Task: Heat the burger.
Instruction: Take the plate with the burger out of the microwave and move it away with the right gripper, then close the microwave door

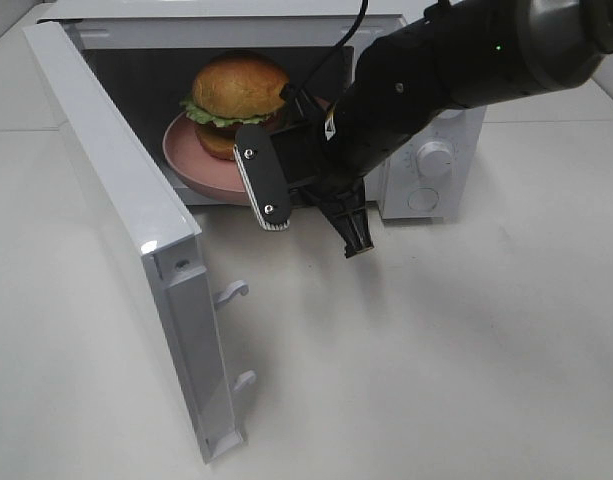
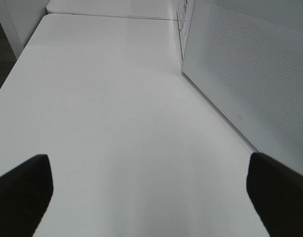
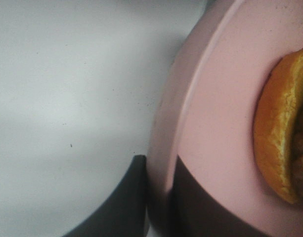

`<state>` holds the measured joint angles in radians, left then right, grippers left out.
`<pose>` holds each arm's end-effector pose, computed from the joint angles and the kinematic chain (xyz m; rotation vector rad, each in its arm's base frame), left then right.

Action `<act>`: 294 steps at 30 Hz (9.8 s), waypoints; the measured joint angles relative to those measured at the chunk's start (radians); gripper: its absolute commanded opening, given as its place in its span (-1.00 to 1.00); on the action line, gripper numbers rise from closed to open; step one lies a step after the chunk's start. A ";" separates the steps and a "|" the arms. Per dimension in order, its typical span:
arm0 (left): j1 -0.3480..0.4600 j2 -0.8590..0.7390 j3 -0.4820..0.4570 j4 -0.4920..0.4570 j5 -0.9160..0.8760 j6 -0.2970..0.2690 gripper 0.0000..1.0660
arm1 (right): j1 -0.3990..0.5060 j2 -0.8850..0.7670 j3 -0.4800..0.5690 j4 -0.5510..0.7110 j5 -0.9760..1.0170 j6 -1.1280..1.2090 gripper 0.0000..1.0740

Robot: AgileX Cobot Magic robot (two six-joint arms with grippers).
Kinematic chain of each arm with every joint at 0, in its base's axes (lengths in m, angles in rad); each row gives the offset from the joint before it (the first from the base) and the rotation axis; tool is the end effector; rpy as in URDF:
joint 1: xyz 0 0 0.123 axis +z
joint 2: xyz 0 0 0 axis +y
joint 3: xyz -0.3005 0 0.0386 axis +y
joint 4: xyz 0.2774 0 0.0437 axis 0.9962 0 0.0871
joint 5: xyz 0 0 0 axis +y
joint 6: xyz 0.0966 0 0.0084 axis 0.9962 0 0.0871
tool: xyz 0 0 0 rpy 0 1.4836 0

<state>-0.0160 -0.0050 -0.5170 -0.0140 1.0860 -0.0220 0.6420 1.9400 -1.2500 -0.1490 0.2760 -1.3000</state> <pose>0.0041 -0.0013 0.2918 -0.0051 2.0478 -0.0404 0.3613 0.2652 0.1720 -2.1398 1.2693 -0.3978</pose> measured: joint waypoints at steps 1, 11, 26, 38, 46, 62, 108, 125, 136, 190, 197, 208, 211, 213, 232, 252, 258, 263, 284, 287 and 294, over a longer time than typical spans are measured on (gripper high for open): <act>0.000 0.000 0.000 0.000 0.000 0.000 0.88 | 0.001 -0.009 0.016 -0.004 -0.004 -0.006 -1.00; 0.000 0.000 0.000 0.000 0.000 0.000 0.88 | 0.004 -0.083 0.150 -0.009 -0.061 -0.036 -1.00; 0.000 0.000 0.000 0.000 0.000 0.000 0.88 | 0.004 -0.183 0.300 -0.009 -0.150 -0.036 -1.00; 0.000 0.000 0.000 0.000 0.000 0.000 0.88 | 0.004 -0.286 0.383 -0.009 -0.149 -0.027 -1.00; 0.000 0.000 0.000 0.000 0.000 0.000 0.88 | -0.002 -0.405 0.476 -0.007 -0.141 0.010 -1.00; 0.000 0.000 0.000 0.000 0.000 0.000 0.88 | -0.007 -0.638 0.604 -0.024 -0.028 0.024 -1.00; 0.000 0.000 0.000 0.000 0.000 0.000 0.88 | -0.007 -0.944 0.646 -0.446 0.420 0.751 -1.00; 0.000 0.000 0.000 0.000 0.000 0.000 0.88 | -0.007 -0.944 0.646 -0.523 0.582 1.123 -1.00; 0.000 0.000 0.000 0.000 0.000 0.000 0.88 | -0.007 -0.862 0.646 -0.584 0.727 1.490 -1.00; 0.000 0.000 0.000 0.000 0.000 0.000 0.88 | -0.088 -0.290 0.641 -0.678 0.546 2.274 -1.00; 0.000 0.000 0.000 0.000 0.000 0.000 0.88 | -0.125 -0.257 0.685 -0.729 0.489 2.303 -1.00; 0.000 0.000 0.000 0.000 0.000 0.000 0.88 | -0.125 -0.202 0.705 -0.774 0.405 2.342 -1.00; 0.000 0.000 0.000 0.000 0.000 0.000 0.88 | -0.125 -0.201 0.705 -0.776 0.398 2.343 -0.94; 0.000 0.000 0.000 0.000 0.000 0.000 0.88 | -0.125 -0.201 0.705 -0.776 0.398 2.343 -0.87; 0.000 0.000 0.000 0.000 0.000 0.000 0.88 | -0.125 -0.340 0.636 -0.644 0.430 2.197 0.06; 0.000 0.000 0.000 0.000 0.000 0.000 0.88 | -0.125 -0.910 0.634 -0.155 0.547 1.663 0.53; 0.000 0.000 0.000 0.000 0.000 0.000 0.88 | -0.125 -1.042 0.634 -0.104 0.622 1.630 0.50; 0.000 0.000 0.000 0.000 0.000 0.000 0.88 | -0.125 -1.198 0.634 -0.101 0.699 1.622 0.46; 0.000 0.000 0.000 0.000 0.000 0.000 0.88 | -0.392 -1.622 0.683 -0.096 0.698 1.611 0.42; 0.000 0.000 0.000 0.000 0.000 0.000 0.88 | -0.470 -1.712 0.709 -0.081 0.670 1.583 0.42; 0.000 0.000 0.000 0.000 0.000 0.000 0.88 | -0.545 -1.826 0.731 -0.010 0.638 1.478 0.42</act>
<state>-0.0160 -0.0050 -0.5170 -0.0140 1.0860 -0.0220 0.0970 0.1140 -0.5190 -0.1590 0.9140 0.1780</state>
